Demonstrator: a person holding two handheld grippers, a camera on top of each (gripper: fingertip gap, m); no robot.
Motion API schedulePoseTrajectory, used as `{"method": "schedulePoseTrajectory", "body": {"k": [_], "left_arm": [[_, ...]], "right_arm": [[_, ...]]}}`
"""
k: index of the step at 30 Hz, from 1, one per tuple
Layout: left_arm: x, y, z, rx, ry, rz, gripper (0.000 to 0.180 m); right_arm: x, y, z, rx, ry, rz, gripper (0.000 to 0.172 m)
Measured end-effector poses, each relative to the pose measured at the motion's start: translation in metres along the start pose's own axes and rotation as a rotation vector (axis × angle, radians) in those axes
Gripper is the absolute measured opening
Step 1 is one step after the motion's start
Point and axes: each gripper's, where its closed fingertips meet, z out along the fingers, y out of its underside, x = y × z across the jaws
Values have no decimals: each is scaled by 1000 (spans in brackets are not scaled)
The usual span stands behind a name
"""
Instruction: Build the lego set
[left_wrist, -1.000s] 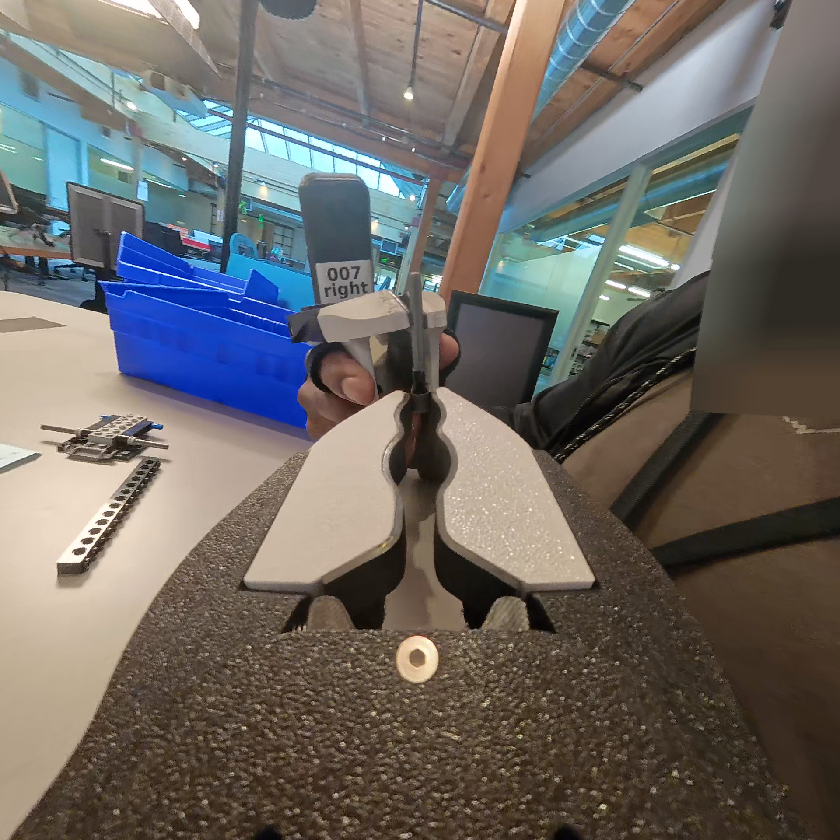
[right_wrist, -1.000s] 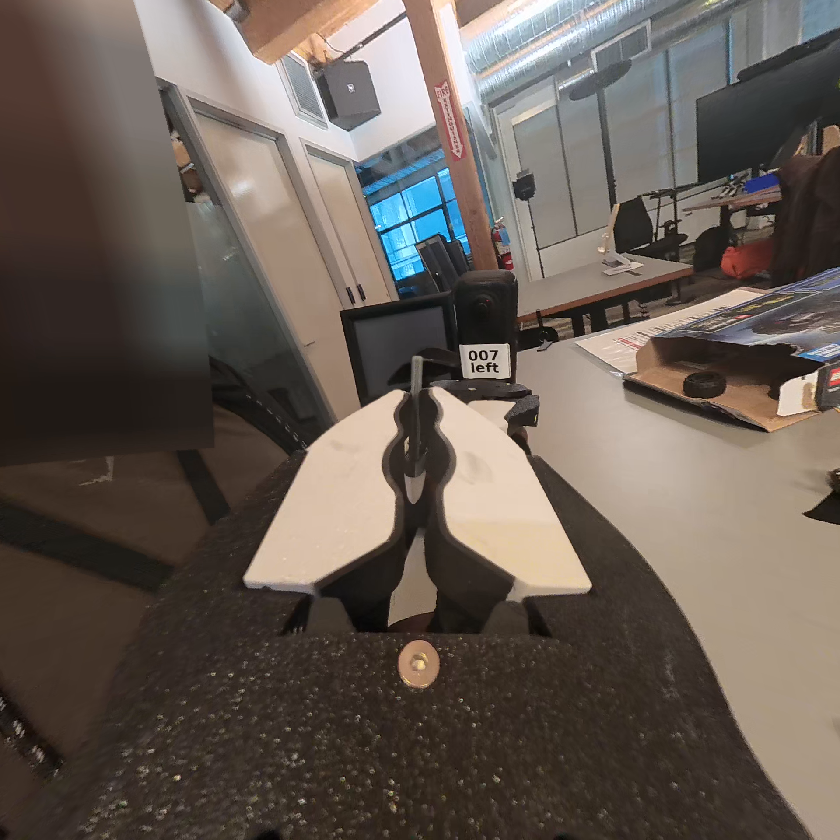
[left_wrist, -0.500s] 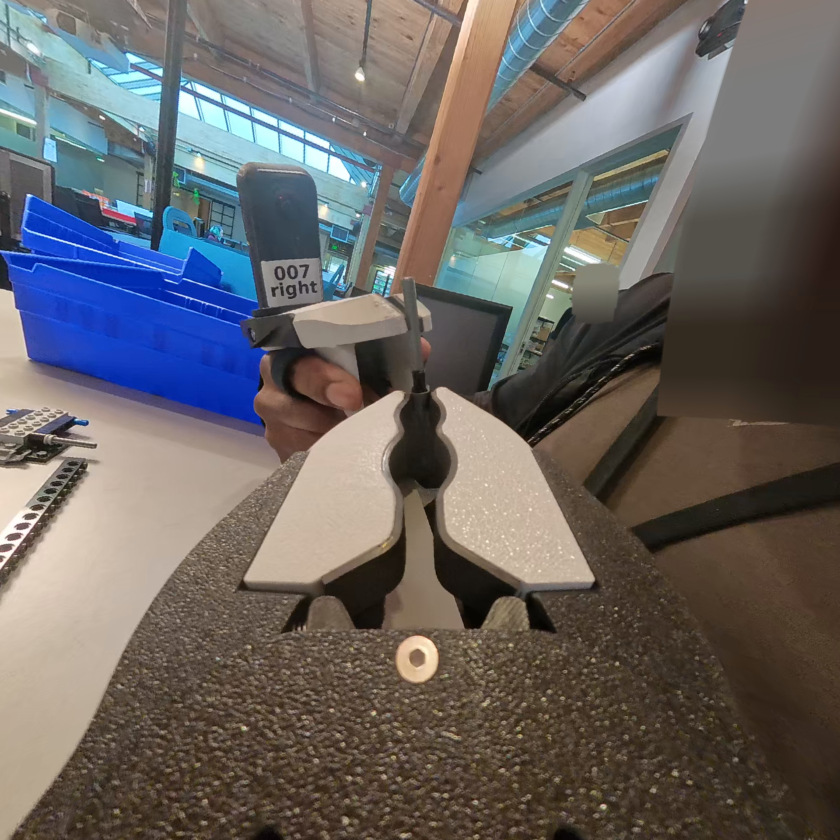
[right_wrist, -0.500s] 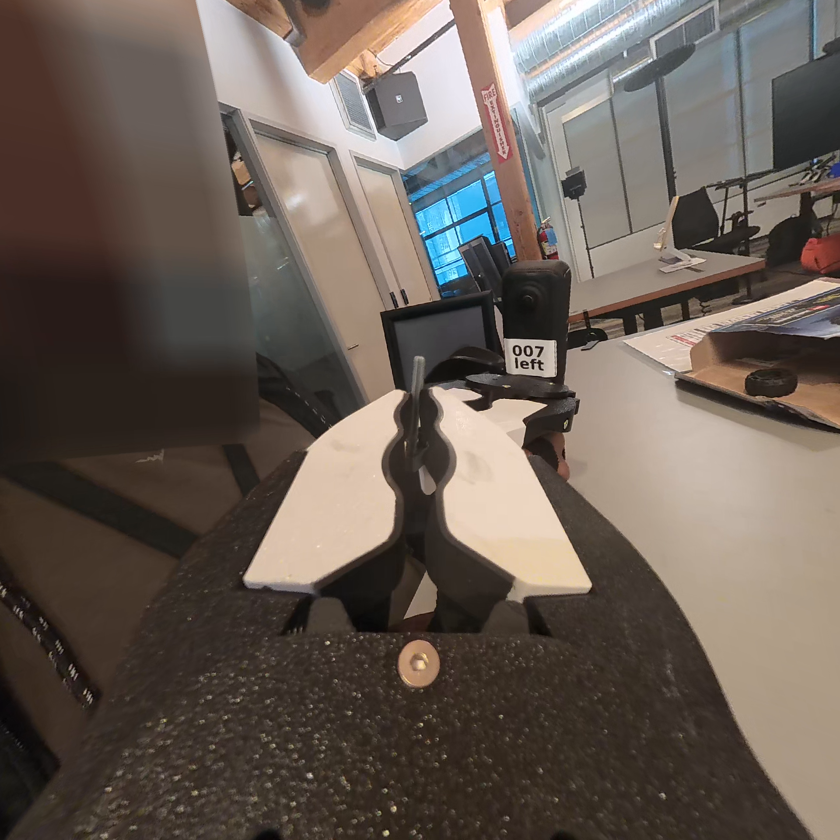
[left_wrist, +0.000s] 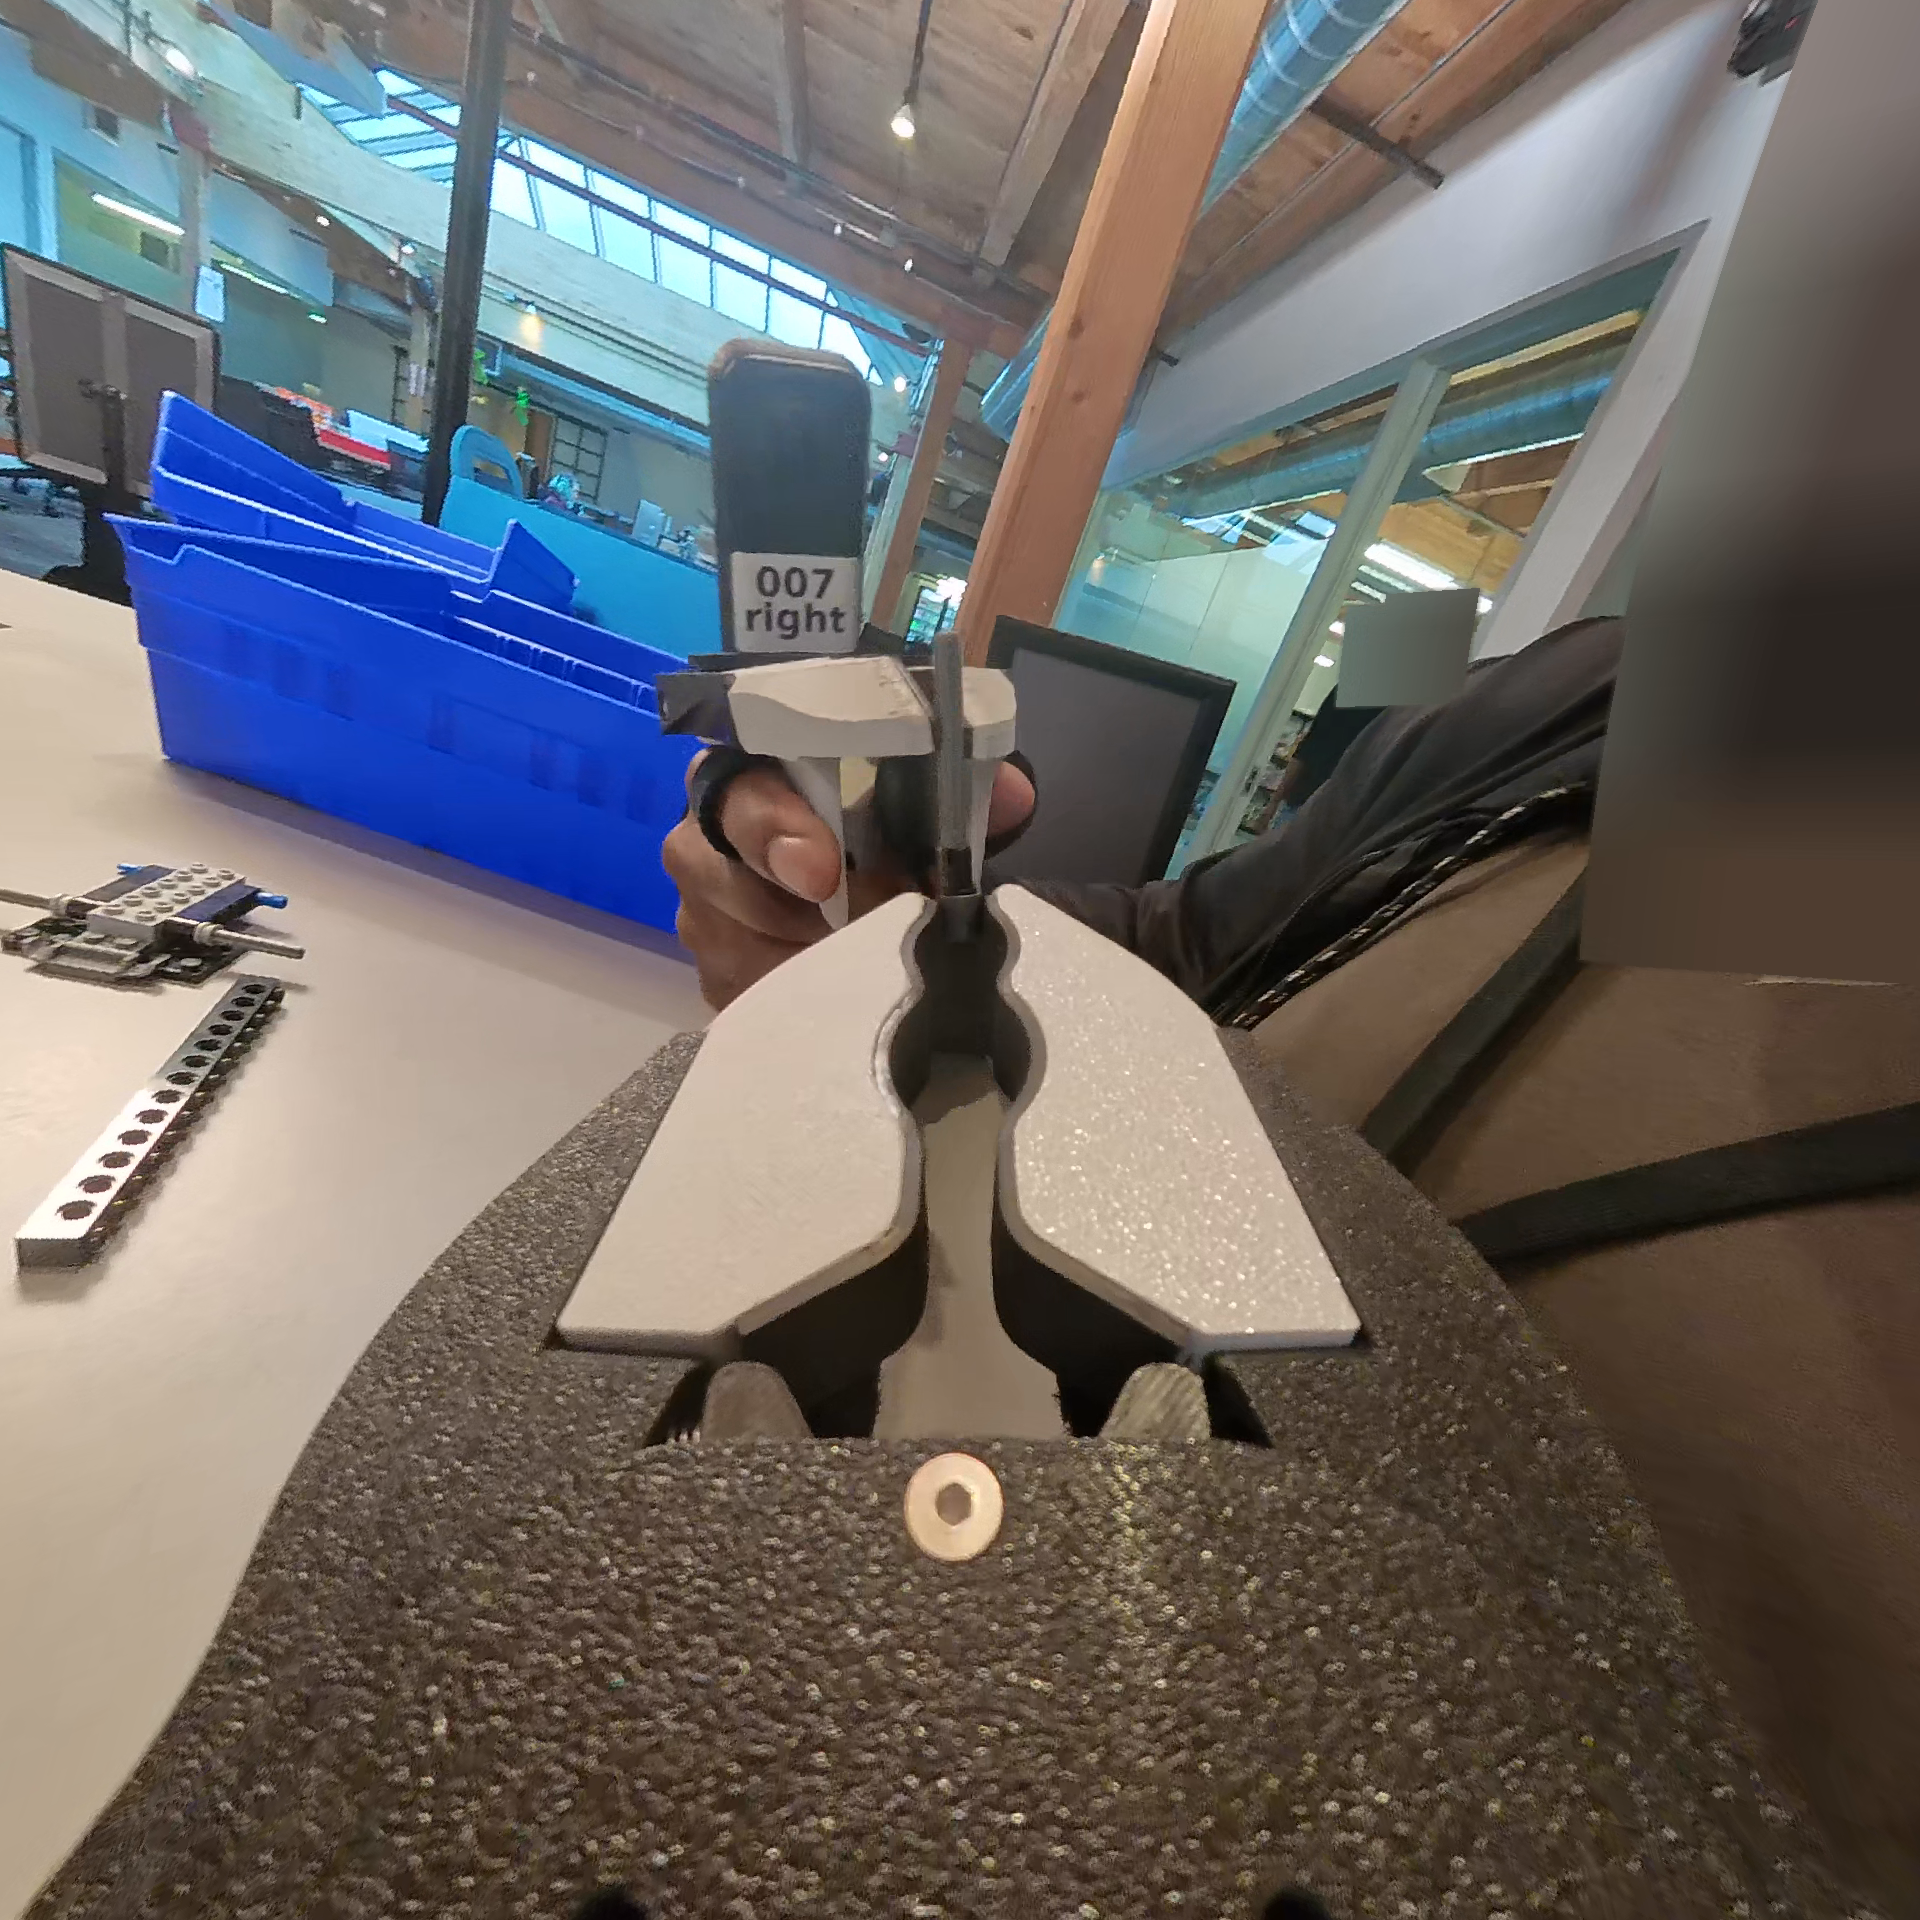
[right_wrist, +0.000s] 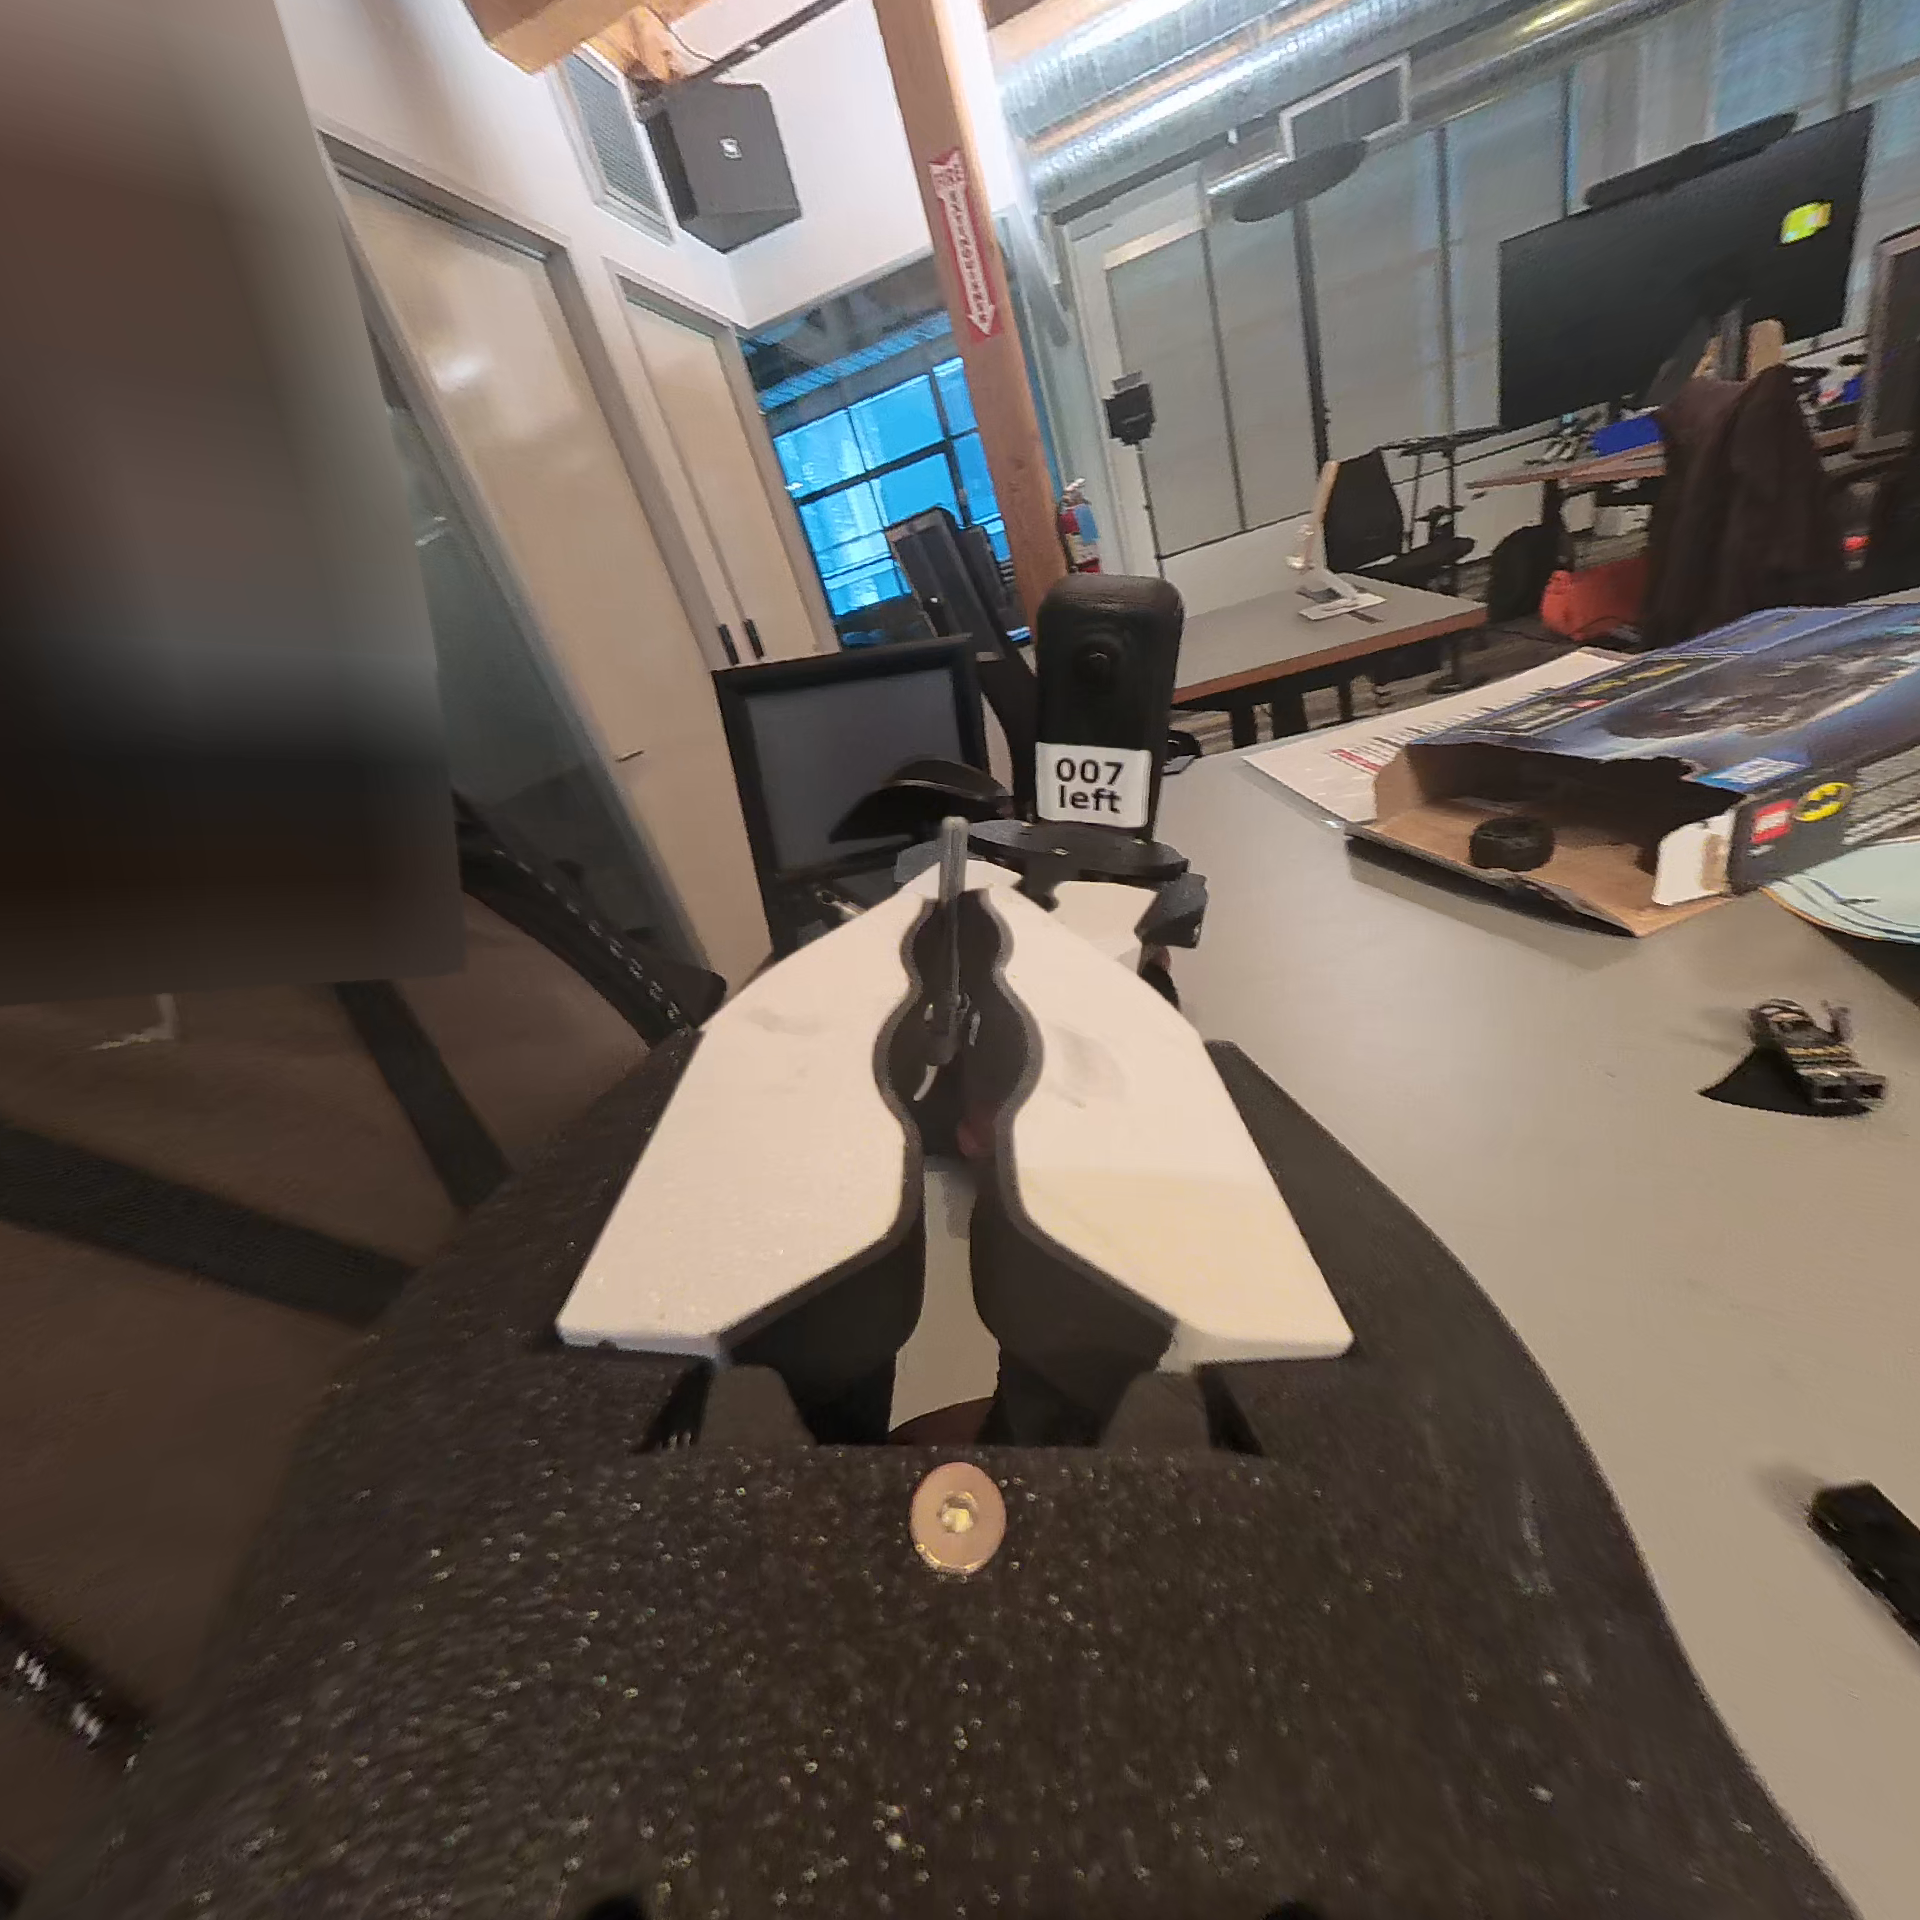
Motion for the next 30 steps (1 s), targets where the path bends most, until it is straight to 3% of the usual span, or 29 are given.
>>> {"method": "schedulePoseTrajectory", "body": {"k": [5,10,18,23,30], "left_arm": [[-6,0,0,-19,-49,29,7],[-30,14,-5,-150,-236,99,7],[-88,76,-24,-683,-575,110,7],[-92,98,-31,-862,-590,165,7],[-90,104,-40,-911,-583,173,7]], "right_arm": [[12,7,-7,-19,112,-16,4],[26,7,-20,22,222,33,4],[49,27,-32,-71,413,29,4],[51,28,-35,-72,425,35,4],[52,33,-34,-83,415,50,4]]}}
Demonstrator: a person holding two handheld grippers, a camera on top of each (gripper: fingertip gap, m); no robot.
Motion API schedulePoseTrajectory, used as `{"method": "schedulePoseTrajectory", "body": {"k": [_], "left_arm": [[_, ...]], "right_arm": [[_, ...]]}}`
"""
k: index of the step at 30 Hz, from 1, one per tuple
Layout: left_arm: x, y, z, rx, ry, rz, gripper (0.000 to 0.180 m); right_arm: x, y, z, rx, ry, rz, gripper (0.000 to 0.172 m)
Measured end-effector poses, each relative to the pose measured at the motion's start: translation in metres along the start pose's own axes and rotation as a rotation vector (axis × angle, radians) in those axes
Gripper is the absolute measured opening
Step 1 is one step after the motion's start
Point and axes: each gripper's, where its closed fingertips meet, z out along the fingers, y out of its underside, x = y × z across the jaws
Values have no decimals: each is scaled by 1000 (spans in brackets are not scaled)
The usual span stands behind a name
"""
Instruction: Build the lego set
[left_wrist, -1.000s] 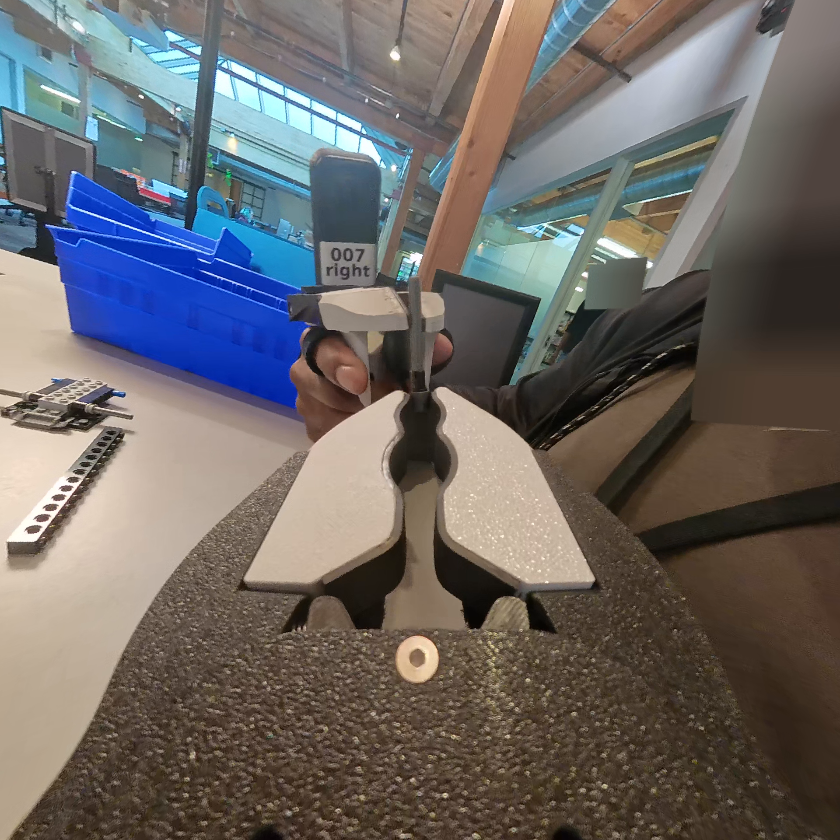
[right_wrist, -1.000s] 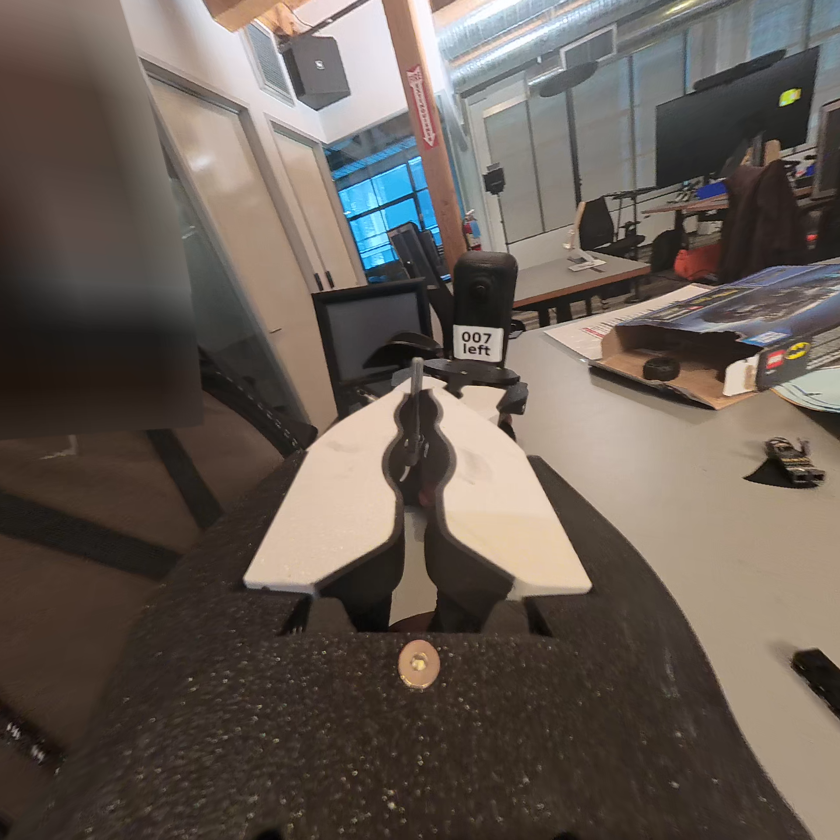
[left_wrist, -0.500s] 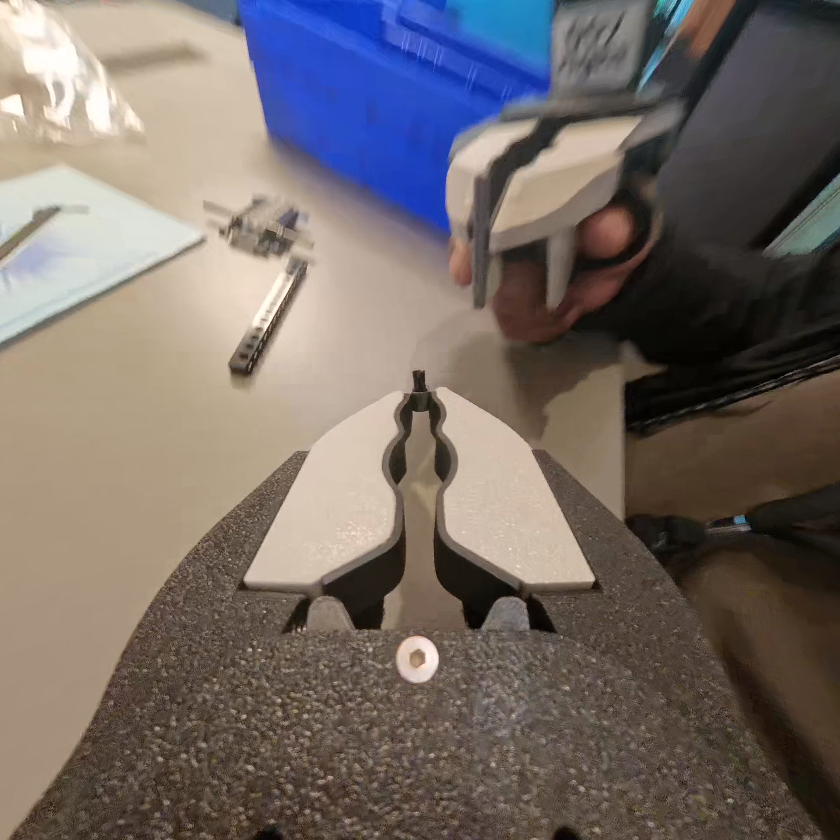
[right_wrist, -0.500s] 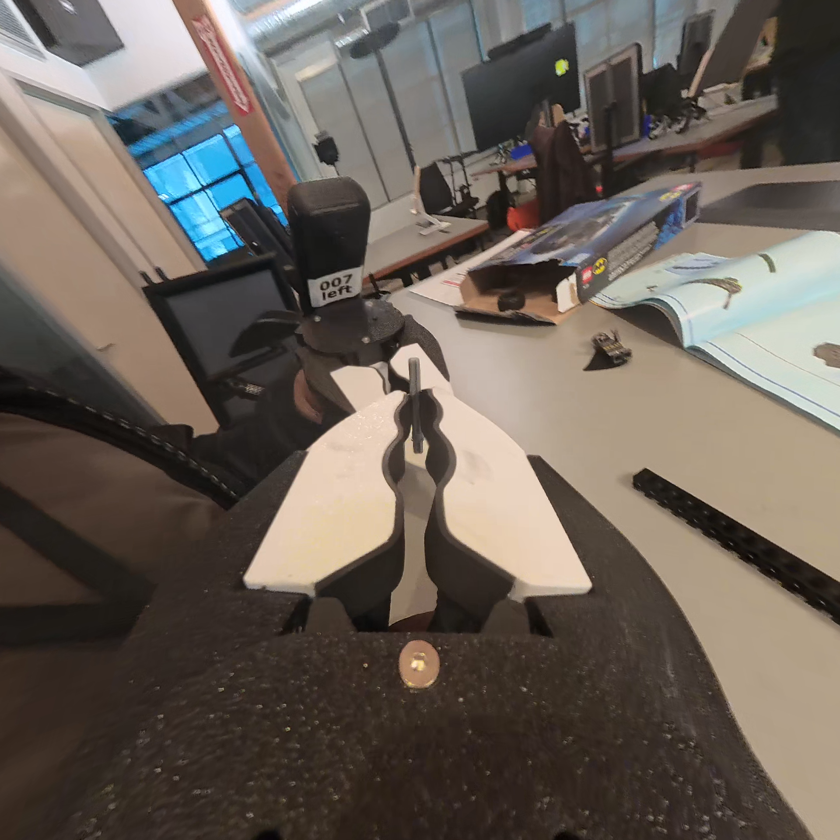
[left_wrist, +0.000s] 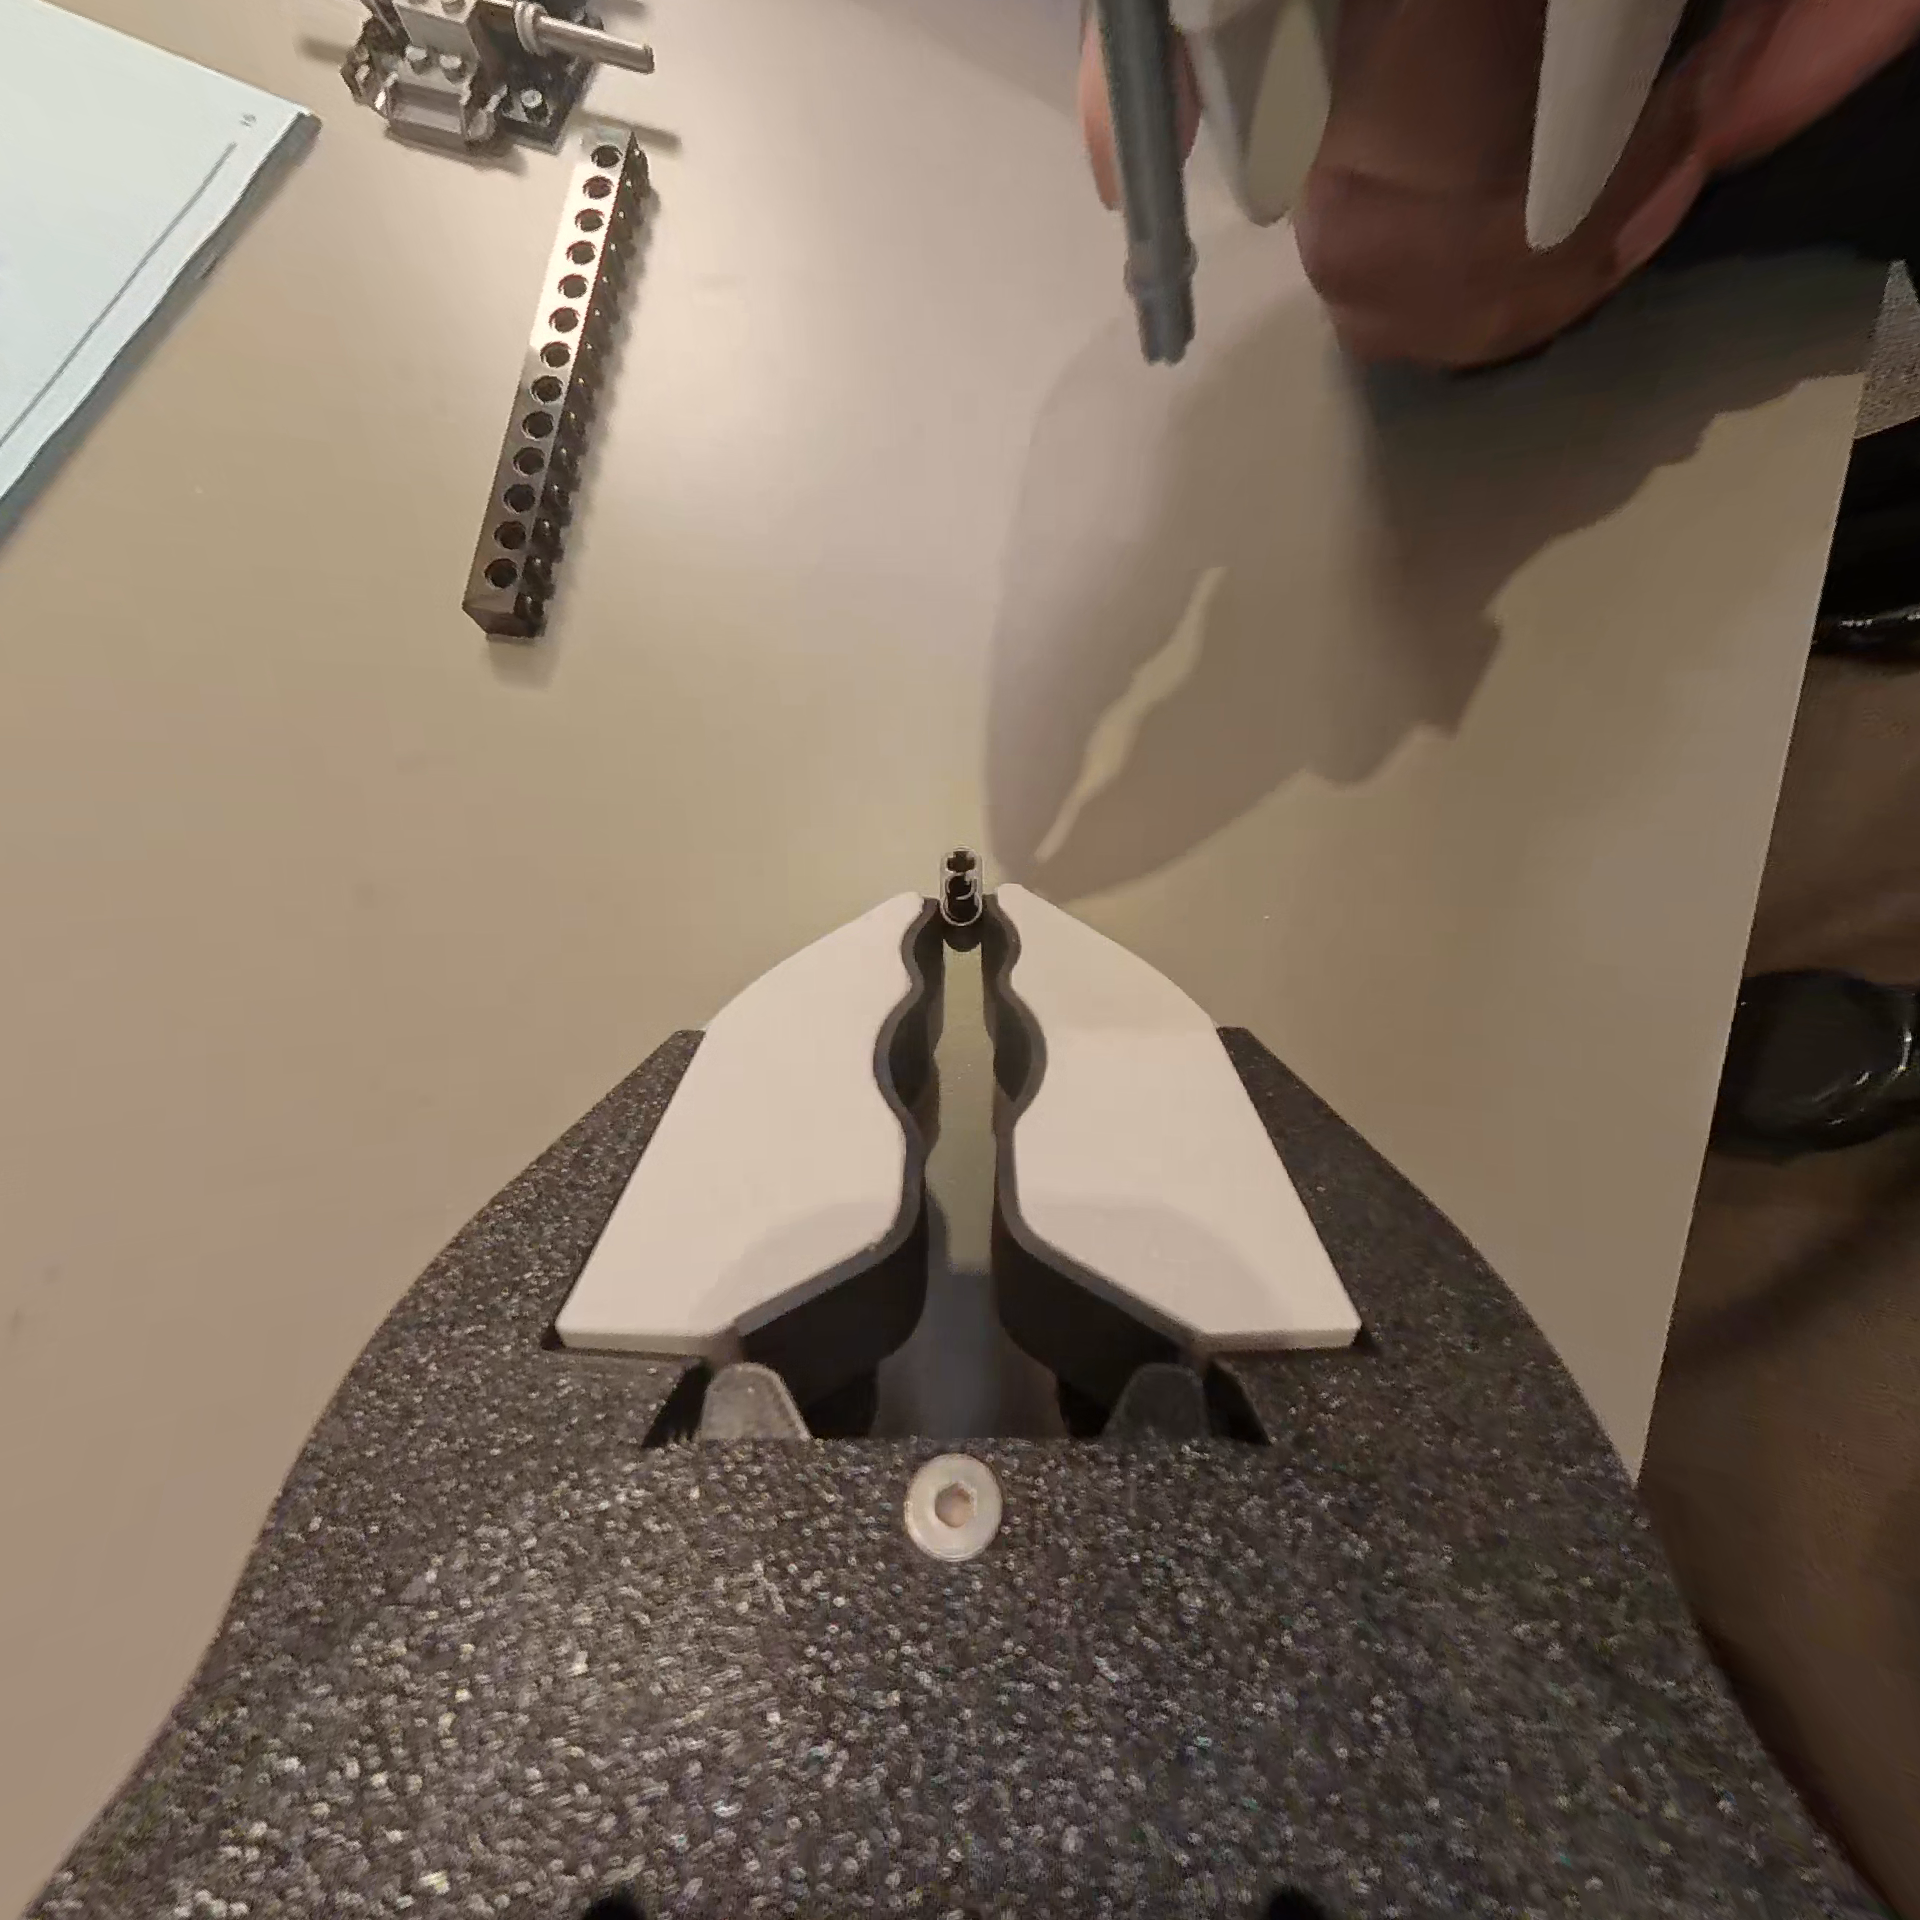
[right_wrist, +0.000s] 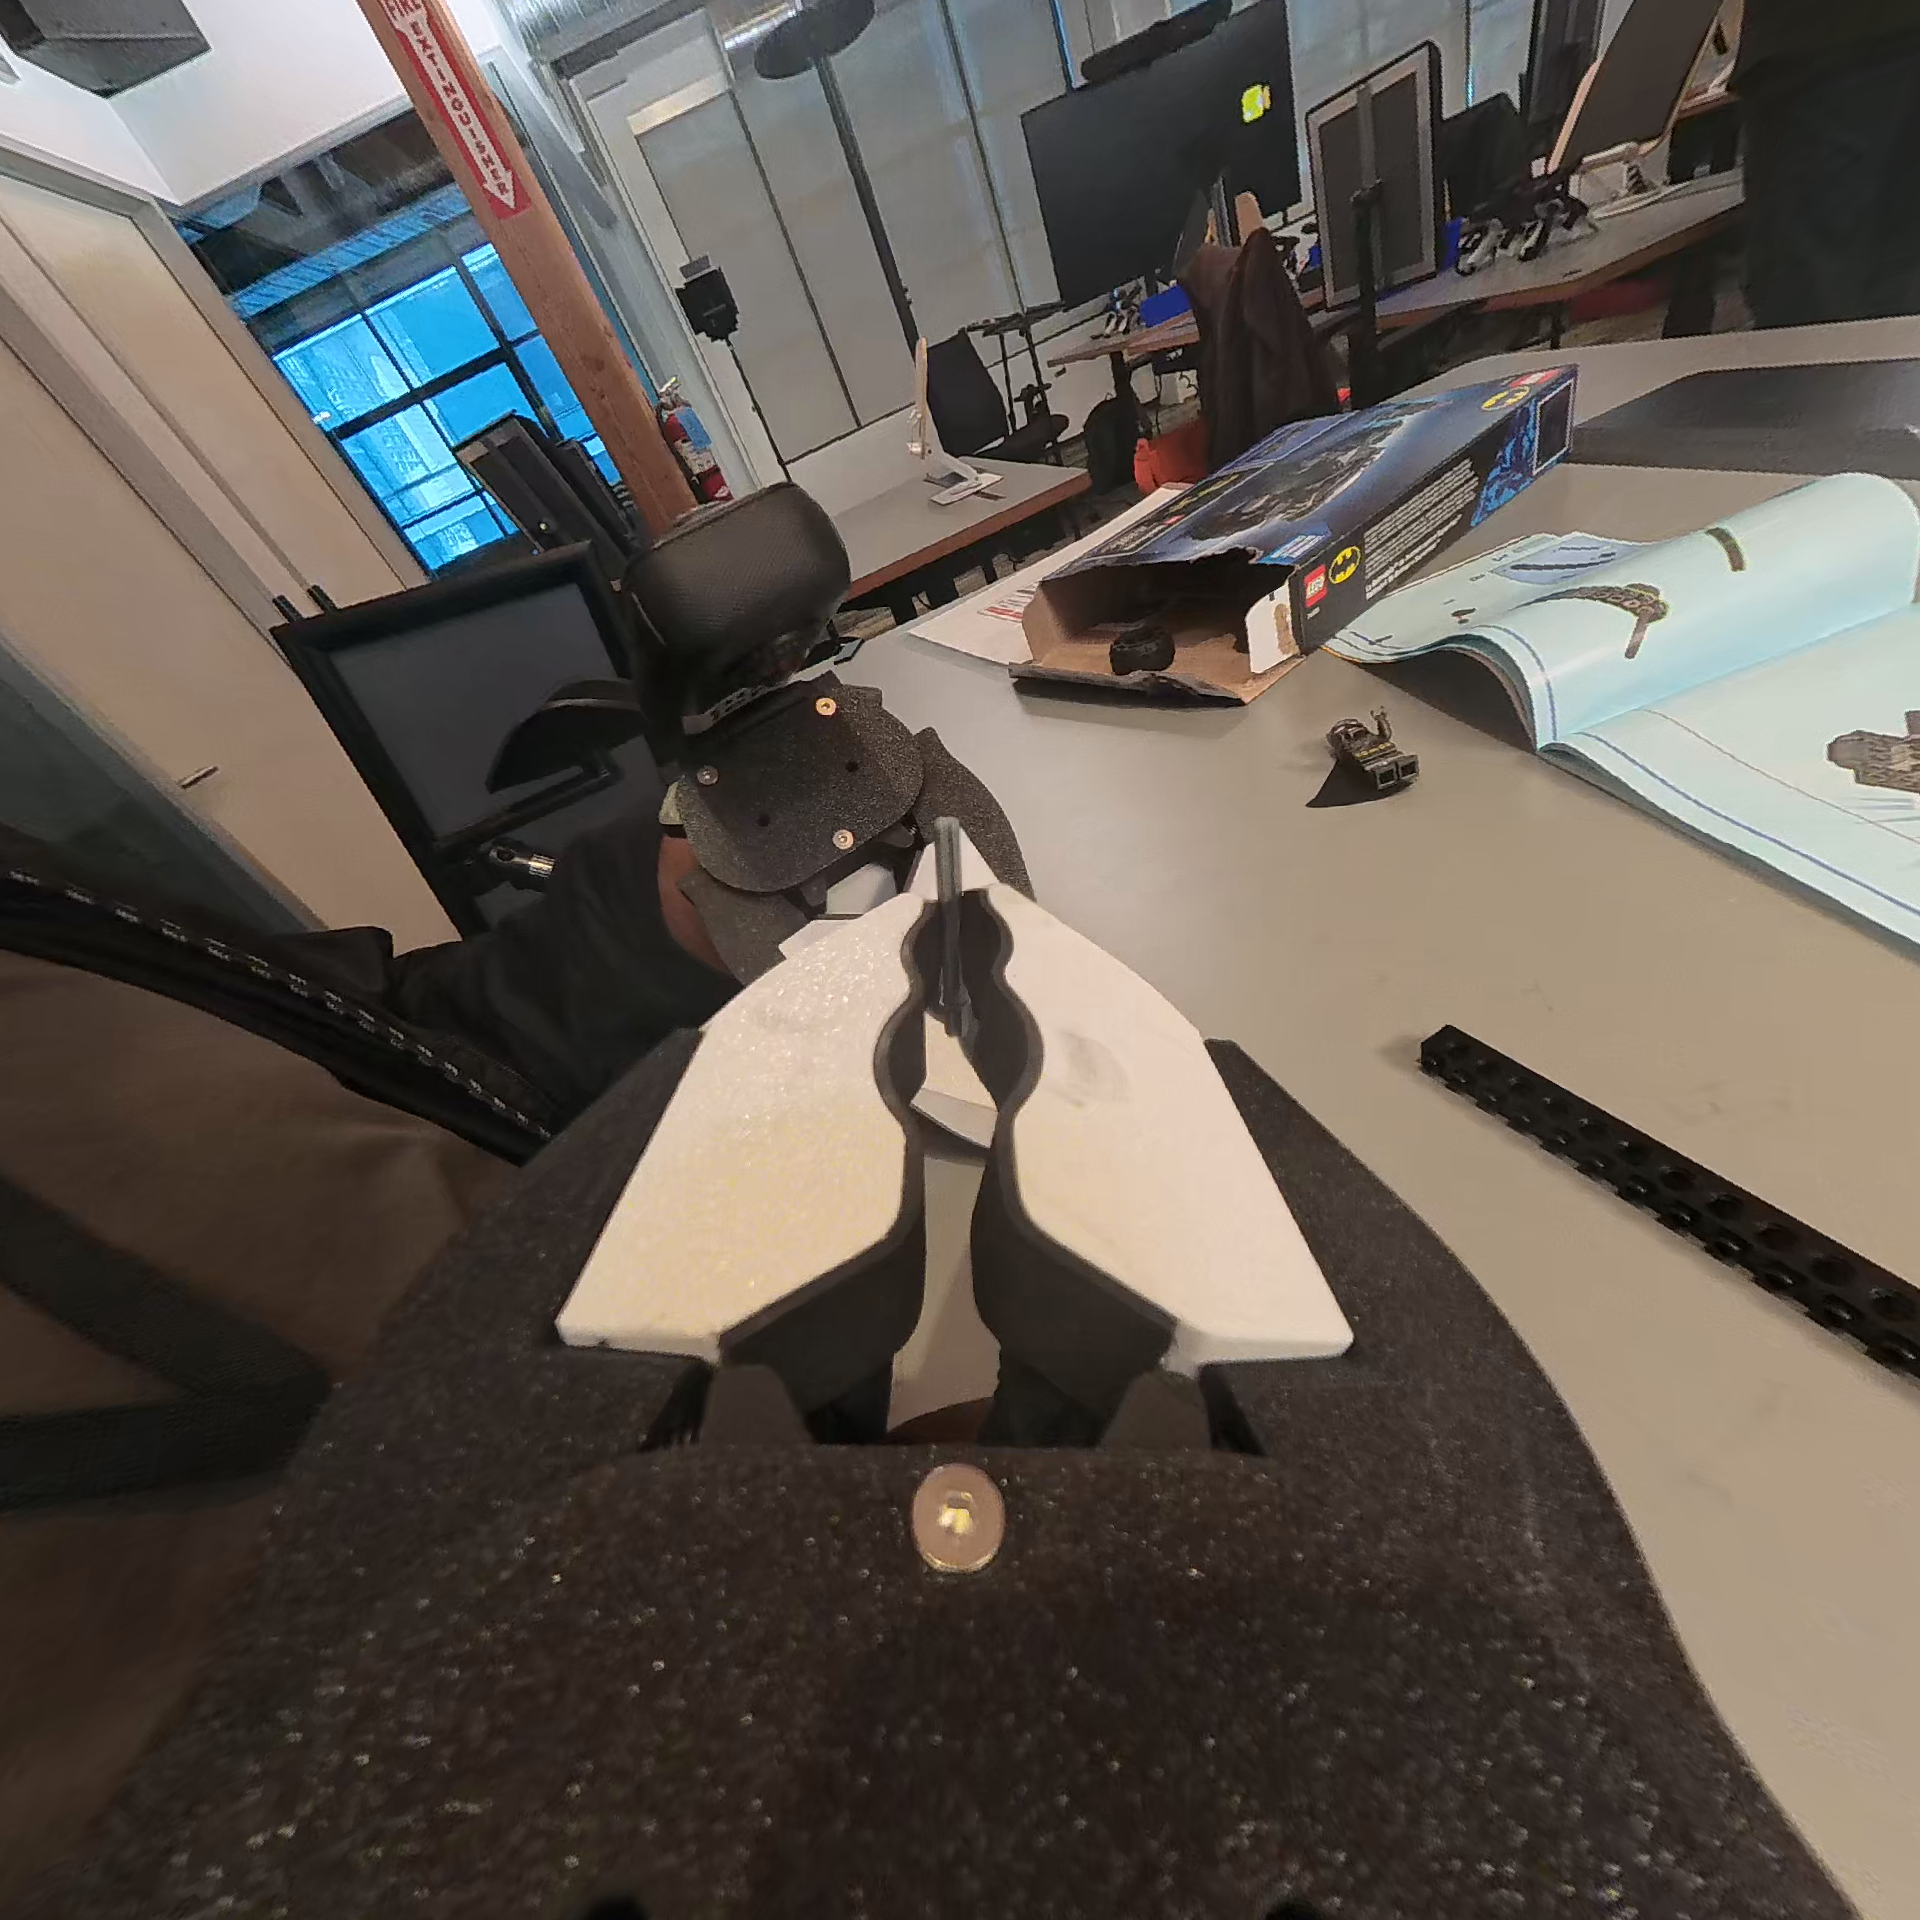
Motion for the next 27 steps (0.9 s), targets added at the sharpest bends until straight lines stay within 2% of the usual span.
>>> {"method": "schedulePoseTrajectory", "body": {"k": [5,8,11,13,15,17,21,27], "left_arm": [[1,0,0,1,9,5,7],[0,0,-3,15,13,-6,21],[-2,-12,-13,119,20,-23,30],[0,-32,-26,271,45,-28,30],[6,-56,-40,440,83,-55,30],[8,-69,-49,537,112,-97,28],[4,-75,-48,597,116,-156,21],[9,-81,-54,661,133,-153,5]], "right_arm": [[1,2,2,-8,-3,8,4],[3,3,3,-5,-2,26,4],[6,2,4,8,12,49,4],[8,-1,5,34,23,74,4],[11,-4,7,69,36,109,4],[12,-7,9,108,44,147,4],[6,-12,14,192,20,212,4],[1,-15,16,276,-3,259,4]]}}
